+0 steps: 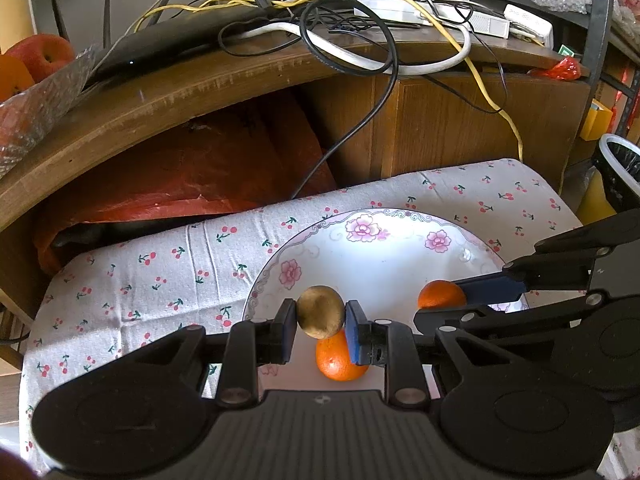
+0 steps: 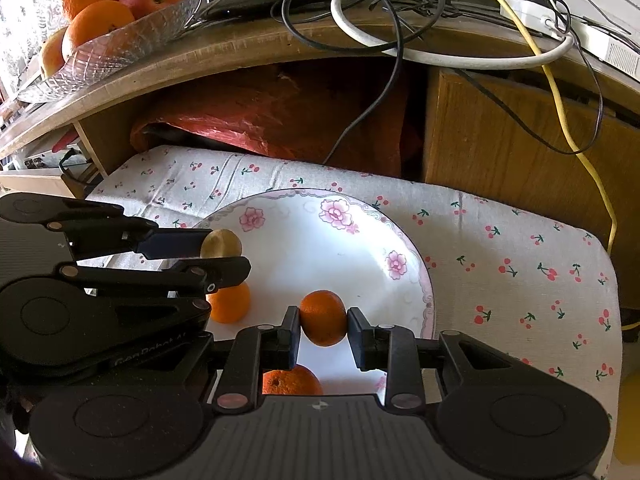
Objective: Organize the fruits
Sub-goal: 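Carry the orange and the brown fruit over the white bowl, then open the left gripper to drop the brown fruit while the right releases the orange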
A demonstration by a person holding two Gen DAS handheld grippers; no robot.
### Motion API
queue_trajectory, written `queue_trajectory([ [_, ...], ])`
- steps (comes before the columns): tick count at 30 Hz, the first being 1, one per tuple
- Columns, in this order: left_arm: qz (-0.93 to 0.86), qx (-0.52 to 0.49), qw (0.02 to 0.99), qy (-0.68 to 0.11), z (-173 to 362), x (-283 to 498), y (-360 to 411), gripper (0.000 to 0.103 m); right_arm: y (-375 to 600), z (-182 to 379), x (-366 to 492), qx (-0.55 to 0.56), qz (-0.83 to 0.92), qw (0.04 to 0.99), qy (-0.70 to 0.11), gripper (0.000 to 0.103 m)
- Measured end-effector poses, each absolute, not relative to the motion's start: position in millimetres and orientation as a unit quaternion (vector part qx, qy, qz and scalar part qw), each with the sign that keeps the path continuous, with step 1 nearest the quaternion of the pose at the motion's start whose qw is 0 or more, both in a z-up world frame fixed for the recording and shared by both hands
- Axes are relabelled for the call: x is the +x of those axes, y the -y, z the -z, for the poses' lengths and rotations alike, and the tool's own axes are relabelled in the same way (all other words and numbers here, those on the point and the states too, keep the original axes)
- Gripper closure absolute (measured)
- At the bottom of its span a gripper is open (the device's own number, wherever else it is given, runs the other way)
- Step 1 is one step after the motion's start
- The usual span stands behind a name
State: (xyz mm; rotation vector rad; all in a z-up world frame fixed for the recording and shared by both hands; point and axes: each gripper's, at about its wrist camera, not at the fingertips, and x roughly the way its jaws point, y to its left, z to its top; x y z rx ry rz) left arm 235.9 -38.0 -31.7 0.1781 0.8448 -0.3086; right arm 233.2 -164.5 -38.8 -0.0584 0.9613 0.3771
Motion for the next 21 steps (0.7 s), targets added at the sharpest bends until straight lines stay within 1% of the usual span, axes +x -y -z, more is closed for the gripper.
queue_trajectory([
  [21, 0.144, 0.094, 0.899, -0.403, 28.1, 230.9, 38.5, 0.068, 166.9, 34.9, 229.3, -0.040, -0.172, 0.876, -0.449, 0.075],
])
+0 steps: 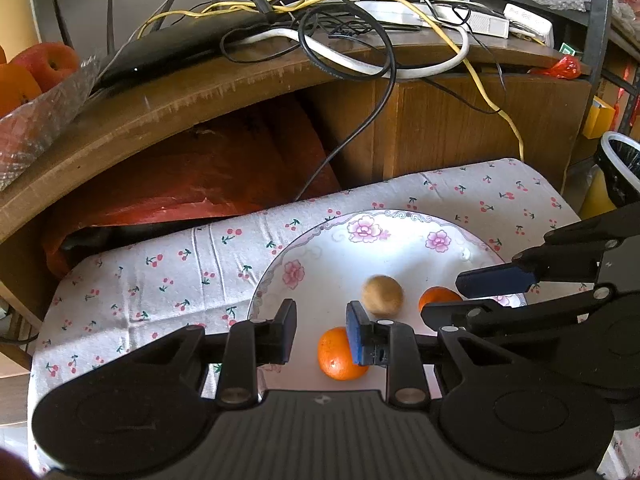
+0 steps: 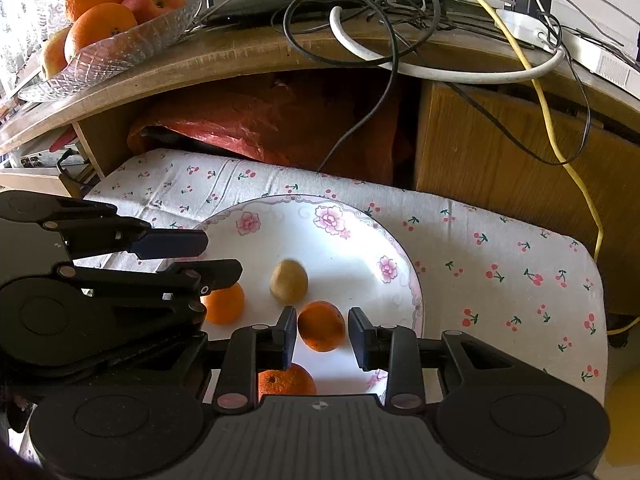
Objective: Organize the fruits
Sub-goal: 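Open the left gripper to drop the brown fruit while the right releases the orange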
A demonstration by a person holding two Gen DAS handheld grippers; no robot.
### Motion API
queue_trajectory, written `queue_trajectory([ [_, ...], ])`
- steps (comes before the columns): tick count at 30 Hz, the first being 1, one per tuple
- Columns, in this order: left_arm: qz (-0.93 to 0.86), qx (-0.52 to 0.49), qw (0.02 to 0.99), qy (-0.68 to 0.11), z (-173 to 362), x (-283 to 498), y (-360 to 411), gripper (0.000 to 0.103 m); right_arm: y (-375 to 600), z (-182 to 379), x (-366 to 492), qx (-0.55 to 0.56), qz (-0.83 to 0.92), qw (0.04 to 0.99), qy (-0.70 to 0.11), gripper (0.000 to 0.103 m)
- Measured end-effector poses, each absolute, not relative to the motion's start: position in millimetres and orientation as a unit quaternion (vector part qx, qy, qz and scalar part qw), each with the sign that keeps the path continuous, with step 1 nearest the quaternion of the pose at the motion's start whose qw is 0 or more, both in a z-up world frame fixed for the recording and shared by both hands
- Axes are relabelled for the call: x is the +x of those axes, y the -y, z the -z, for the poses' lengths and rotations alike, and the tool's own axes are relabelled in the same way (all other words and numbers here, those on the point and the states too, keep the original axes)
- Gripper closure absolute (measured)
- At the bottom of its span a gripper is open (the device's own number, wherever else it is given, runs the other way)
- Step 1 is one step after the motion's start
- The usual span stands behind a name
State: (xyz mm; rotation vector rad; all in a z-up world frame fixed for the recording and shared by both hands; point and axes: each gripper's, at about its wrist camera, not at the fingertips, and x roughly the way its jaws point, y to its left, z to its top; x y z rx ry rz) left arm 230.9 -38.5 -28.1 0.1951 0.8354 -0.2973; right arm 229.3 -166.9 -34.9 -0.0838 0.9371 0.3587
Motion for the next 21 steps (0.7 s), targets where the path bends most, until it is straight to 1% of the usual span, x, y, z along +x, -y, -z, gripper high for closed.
queue_trajectory([
  [21, 0.144, 0.094, 0.909, -0.381, 8.6, 211.8, 34.9, 0.065, 164.6, 15.5, 205.5, -0.047, -0.172, 0.886, -0.428, 0.075],
])
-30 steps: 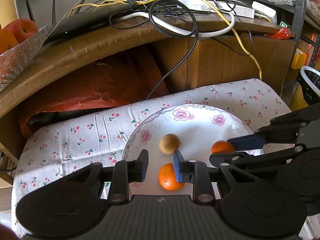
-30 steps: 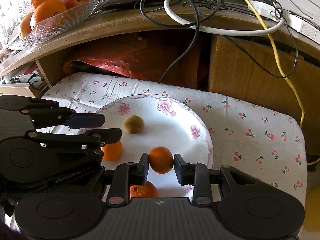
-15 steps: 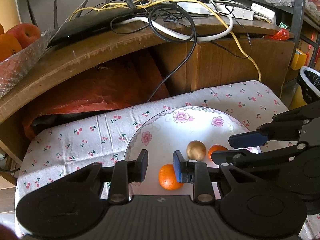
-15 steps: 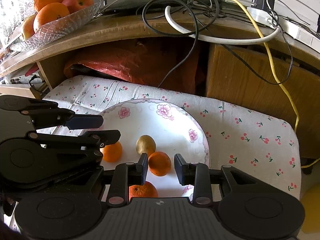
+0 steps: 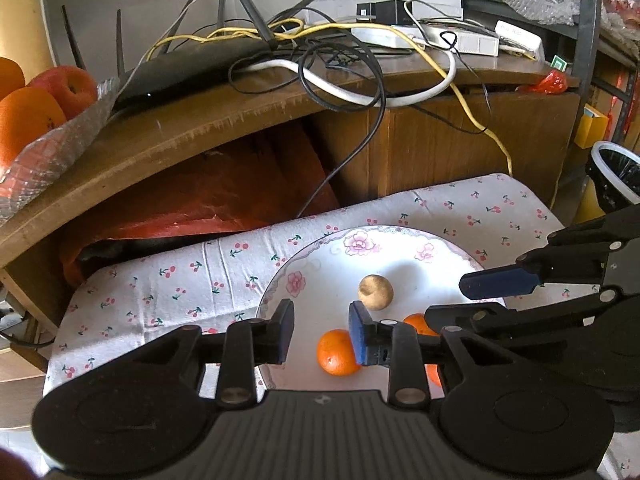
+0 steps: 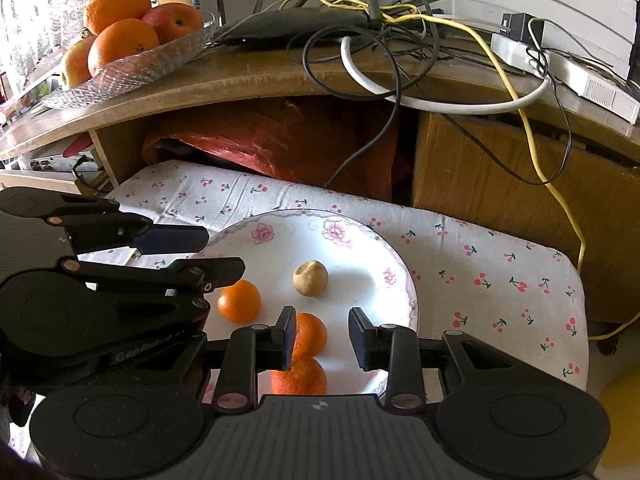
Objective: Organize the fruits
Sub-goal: 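Open the left gripper to drop the brown fruit while the right releases the orange, then move both grippers back toward the tomatoes on the tablecloth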
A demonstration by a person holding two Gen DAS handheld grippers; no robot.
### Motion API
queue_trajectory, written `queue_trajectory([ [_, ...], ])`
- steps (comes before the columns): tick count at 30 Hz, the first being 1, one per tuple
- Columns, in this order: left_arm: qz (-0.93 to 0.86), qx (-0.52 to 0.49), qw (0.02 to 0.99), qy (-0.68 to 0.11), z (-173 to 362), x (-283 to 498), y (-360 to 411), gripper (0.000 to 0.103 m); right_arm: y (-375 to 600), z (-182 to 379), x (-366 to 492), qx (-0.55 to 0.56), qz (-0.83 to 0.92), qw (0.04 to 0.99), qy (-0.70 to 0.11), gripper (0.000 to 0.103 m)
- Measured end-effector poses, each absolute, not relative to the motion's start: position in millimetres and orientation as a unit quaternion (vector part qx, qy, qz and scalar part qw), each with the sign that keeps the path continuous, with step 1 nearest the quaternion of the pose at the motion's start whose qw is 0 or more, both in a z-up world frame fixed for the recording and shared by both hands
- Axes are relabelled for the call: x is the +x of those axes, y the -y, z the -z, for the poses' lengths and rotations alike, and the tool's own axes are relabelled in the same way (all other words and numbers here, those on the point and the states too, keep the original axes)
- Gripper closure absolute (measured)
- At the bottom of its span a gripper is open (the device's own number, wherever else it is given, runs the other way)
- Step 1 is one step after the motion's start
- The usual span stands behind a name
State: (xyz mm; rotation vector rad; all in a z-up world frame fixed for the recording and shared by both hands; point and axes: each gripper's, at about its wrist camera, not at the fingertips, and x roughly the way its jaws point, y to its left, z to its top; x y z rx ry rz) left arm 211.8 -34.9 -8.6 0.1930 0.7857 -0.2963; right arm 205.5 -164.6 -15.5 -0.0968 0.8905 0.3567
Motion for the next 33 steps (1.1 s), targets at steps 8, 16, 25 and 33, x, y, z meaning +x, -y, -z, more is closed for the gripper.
queue_trajectory([
  [8, 0.143, 0.093, 0.911, -0.376, 3.1, 204.6, 34.8, 0.065, 162.8, 9.0, 195.5, -0.049, -0.174, 0.887, -0.425, 0.075],
  [16, 0.145, 0.095, 0.912, -0.371, -2.7, 194.8, 33.9, 0.065, 161.3, 3.2, 184.6, -0.049, -0.177, 0.888, -0.422, 0.075],
  [25, 0.155, 0.100, 0.911, -0.369, -8.5, 176.3, 26.4, 0.064, 156.5, -3.0, 165.7, -0.049, -0.194, 0.884, -0.422, 0.075],
  [33, 0.167, 0.113, 0.905, -0.375, -6.7, 150.0, 10.4, 0.060, 145.7, -2.9, 143.7, -0.055, -0.219, 0.875, -0.428, 0.071],
])
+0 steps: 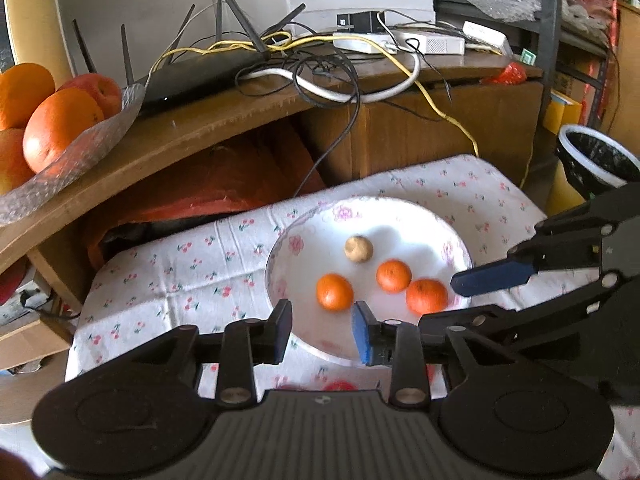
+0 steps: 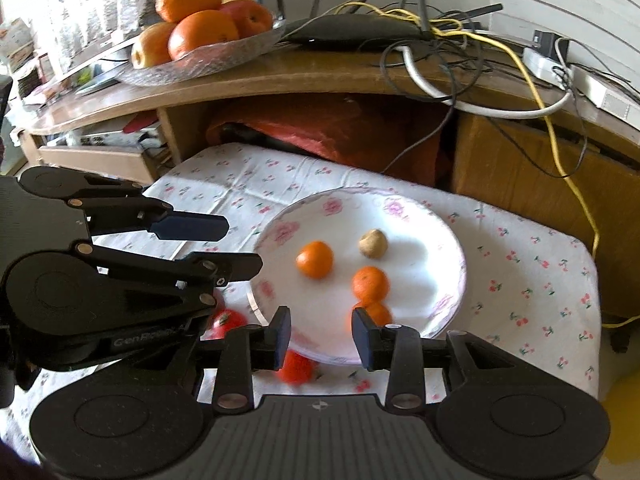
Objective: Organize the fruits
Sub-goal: 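Move both grippers back toward the tomatoes on the tablecloth, then grasp the dark red tomato with the left gripper while the right grasps a red tomato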
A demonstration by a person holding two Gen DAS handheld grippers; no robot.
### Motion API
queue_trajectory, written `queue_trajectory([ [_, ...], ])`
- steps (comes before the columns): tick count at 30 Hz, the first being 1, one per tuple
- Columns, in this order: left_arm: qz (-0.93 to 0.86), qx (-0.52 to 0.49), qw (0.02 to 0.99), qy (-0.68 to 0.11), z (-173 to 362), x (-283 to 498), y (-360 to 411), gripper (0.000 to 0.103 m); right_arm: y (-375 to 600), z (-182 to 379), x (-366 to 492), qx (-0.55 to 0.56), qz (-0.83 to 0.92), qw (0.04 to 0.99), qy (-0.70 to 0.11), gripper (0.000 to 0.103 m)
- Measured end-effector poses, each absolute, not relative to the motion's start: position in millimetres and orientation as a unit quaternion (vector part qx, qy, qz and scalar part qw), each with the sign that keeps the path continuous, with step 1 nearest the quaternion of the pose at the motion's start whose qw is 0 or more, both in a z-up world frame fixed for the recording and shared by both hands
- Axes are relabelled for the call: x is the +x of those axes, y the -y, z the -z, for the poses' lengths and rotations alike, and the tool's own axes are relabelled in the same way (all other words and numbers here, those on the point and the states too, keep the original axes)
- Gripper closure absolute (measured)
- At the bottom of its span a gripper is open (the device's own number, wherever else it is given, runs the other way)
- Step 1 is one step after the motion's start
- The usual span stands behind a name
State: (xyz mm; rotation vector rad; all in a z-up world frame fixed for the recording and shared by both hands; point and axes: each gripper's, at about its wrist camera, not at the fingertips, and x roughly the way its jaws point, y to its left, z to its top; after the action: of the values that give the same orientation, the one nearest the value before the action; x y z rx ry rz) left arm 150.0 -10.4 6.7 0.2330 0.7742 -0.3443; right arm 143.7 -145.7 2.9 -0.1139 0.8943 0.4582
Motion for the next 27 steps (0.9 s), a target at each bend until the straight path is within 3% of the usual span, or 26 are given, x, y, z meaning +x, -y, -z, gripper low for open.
queue_trajectory([
  [27, 0.212, 0.158, 0.875, -0.405, 42.5, 133.4, -27.2, 0.055, 125.7, 46.8, 133.6, -0.076, -0.241, 0.843, -0.475, 0.071],
])
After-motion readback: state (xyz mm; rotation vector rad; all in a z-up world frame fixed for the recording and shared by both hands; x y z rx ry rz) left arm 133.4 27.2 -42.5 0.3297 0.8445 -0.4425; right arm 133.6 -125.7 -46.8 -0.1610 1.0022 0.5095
